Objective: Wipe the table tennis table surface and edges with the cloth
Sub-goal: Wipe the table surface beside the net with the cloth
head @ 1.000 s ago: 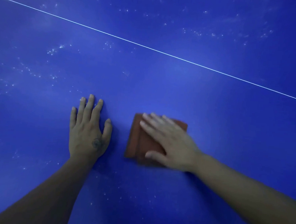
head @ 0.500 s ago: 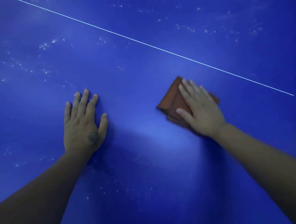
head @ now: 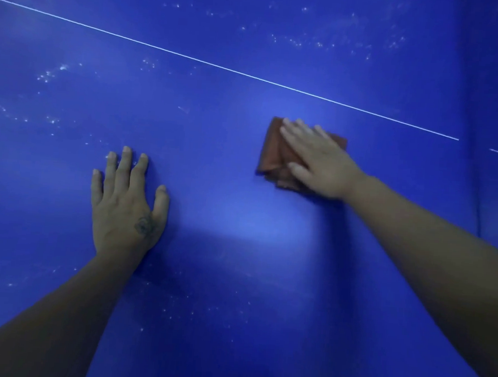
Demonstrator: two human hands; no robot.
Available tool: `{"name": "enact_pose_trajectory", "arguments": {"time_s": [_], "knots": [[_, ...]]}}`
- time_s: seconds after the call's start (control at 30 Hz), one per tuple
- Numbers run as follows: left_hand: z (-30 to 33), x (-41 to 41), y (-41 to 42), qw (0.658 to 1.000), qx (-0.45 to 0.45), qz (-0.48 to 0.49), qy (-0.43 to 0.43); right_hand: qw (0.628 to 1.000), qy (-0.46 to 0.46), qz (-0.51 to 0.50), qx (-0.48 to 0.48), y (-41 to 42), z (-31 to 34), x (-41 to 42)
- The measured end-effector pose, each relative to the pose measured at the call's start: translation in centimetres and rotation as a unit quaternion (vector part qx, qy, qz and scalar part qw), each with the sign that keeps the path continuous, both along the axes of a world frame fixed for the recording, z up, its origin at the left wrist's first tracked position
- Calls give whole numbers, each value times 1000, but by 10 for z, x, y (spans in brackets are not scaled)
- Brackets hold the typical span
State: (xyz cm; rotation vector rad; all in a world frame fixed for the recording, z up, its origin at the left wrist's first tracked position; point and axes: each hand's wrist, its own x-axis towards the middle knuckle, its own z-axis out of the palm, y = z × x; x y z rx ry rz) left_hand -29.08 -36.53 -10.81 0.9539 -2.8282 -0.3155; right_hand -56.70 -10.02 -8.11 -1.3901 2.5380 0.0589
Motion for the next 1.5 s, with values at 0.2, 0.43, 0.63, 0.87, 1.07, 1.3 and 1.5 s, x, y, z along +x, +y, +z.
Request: {"name": "enact_pose_trajectory", "arguments": {"time_s": [0.2,0.43,0.63,0.87,1.07,1.3,1.5], "knots": [[-3,0,-2,1000,-2,-2,8,987,56,-142,-42,56,-16,-1],[3,3,2,999,32,-7,16,994,24,-86,-63,70,-14,152],[25,19,26,994,13,-35,104,990,11,-116,-77,74,-14,172],[13,127,60,996,-10,-62,62,969,45,-242,-37,76,-17,89],[3,164,65,995,-35,-88,27,980,65,-185,-45,71,-18,180],[9,196,72,994,-32,-101,25,992,38,-106,-60,88,-21,313],[-3,213,67,995,-21,-92,-11,965,-38,-234,-112,94,-16,271]]}}
